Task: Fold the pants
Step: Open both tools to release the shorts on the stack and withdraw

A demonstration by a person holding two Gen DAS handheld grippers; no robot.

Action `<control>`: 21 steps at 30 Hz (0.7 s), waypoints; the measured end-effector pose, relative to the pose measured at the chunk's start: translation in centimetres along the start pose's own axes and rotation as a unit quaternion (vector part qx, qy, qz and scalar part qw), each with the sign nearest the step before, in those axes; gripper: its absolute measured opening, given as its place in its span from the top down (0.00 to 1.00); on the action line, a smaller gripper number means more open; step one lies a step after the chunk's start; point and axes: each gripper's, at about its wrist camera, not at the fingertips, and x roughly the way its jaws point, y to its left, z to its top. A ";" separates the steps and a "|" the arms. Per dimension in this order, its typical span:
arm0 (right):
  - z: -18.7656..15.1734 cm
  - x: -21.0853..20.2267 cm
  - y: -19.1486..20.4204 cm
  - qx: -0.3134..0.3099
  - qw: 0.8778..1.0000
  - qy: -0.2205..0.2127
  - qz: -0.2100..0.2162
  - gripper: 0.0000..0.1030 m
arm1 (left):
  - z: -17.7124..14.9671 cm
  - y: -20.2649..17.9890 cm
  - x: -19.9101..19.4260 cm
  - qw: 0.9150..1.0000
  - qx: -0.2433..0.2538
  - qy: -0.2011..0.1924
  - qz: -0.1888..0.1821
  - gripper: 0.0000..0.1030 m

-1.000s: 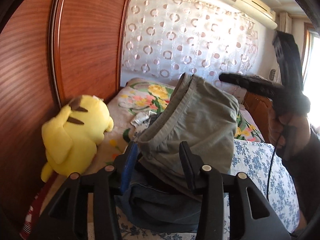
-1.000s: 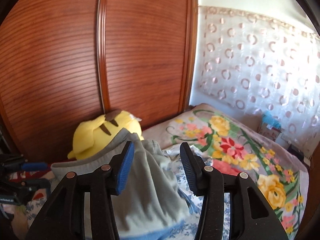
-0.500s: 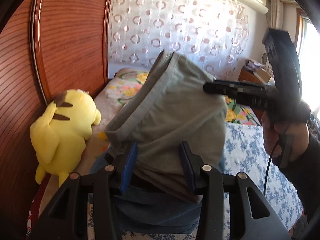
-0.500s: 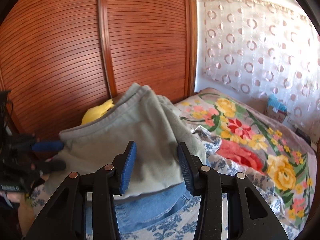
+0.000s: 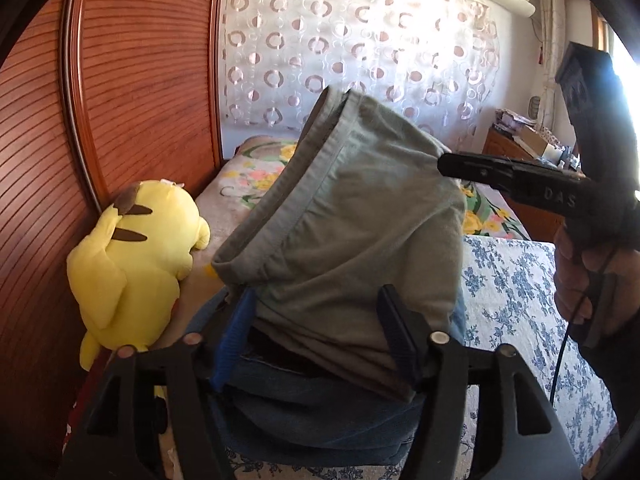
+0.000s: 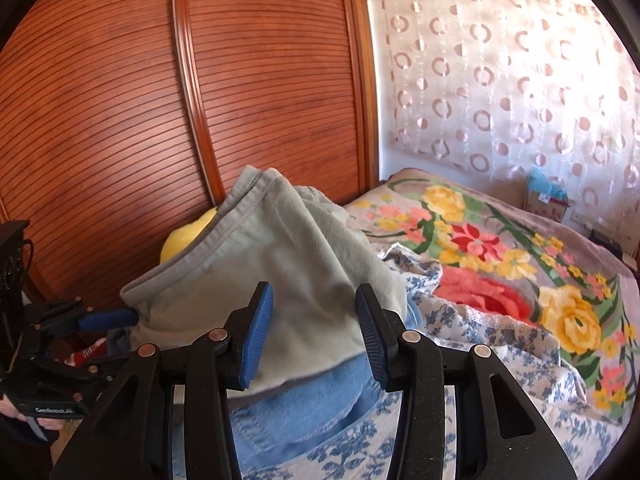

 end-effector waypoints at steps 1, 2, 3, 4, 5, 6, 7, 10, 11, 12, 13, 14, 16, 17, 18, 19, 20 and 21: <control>-0.2 -0.3 0.1 0.001 1.000 -0.001 -0.002 0.58 | 0.0 -0.1 -0.1 1.000 0.003 0.000 0.000 0.37; -0.4 -0.6 0.2 0.001 1.000 -0.002 -0.004 0.58 | -0.1 -0.2 -0.2 1.000 0.007 -0.001 0.000 0.36; -0.8 -1.0 0.4 0.002 1.000 -0.003 -0.008 0.58 | -0.1 -0.3 -0.4 1.000 0.011 -0.004 0.001 0.34; -1.0 -1.3 0.5 0.003 1.000 -0.004 -0.012 0.58 | -0.2 -0.4 -0.6 1.000 0.013 -0.009 0.002 0.29; -1.2 -1.6 0.5 0.004 1.000 -0.004 -0.016 0.58 | -0.2 -0.6 -0.9 1.000 0.014 -0.015 0.002 0.28; -1.4 -1.8 0.5 0.005 1.000 -0.004 -0.020 0.58 | -0.3 -0.8 -1.2 1.000 0.018 -0.019 0.003 0.28; -1.7 -2.2 0.5 0.009 1.000 -0.005 -0.024 0.58 | -0.3 -1.0 -1.4 1.000 0.020 -0.022 0.004 0.28; -2.5 -3.4 0.3 0.019 0.999 -0.009 -0.032 0.58 | -0.5 -1.6 -2.0 0.999 0.028 -0.029 -0.002 0.21; -2.8 -4.1 0.2 0.023 0.999 -0.011 -0.035 0.57 | -0.5 -1.9 -2.2 0.999 0.031 -0.030 -0.008 0.17; -3.0 -4.5 0.1 0.026 0.999 -0.013 -0.037 0.57 | -0.6 -2.3 -2.4 0.999 0.037 -0.029 -0.012 0.17; -3.2 -4.9 0.1 0.028 0.999 -0.014 -0.041 0.57 | -0.6 -2.6 -2.7 0.999 0.040 -0.034 -0.014 0.17; -3.5 -5.5 0.1 0.030 0.998 -0.017 -0.046 0.57 | -0.6 -2.9 -3.1 0.998 0.043 -0.039 -0.016 0.16; -3.9 -6.7 0.1 0.035 0.998 -0.021 -0.054 0.56 | -0.7 -3.7 -4.0 0.997 0.045 -0.052 -0.029 0.15; -4.1 -7.2 0.1 0.036 0.997 -0.023 -0.056 0.55 | -0.7 -4.1 -4.3 0.997 0.048 -0.052 -0.030 0.15; -4.3 -7.8 0.2 0.037 0.997 -0.026 -0.060 0.55 | -0.7 -4.5 -4.6 0.997 0.052 -0.053 -0.030 0.15; -4.6 -8.6 0.3 0.039 0.997 -0.031 -0.065 0.54 | -0.7 -4.9 -4.9 0.996 0.055 -0.055 -0.032 0.15; -4.7 -9.2 0.3 0.040 0.996 -0.034 -0.068 0.54 | -0.7 -5.2 -5.3 0.996 0.057 -0.060 -0.034 0.15; -4.9 -9.8 0.4 0.042 0.996 -0.038 -0.071 0.53 | -0.8 -5.6 -5.8 0.996 0.058 -0.064 -0.036 0.15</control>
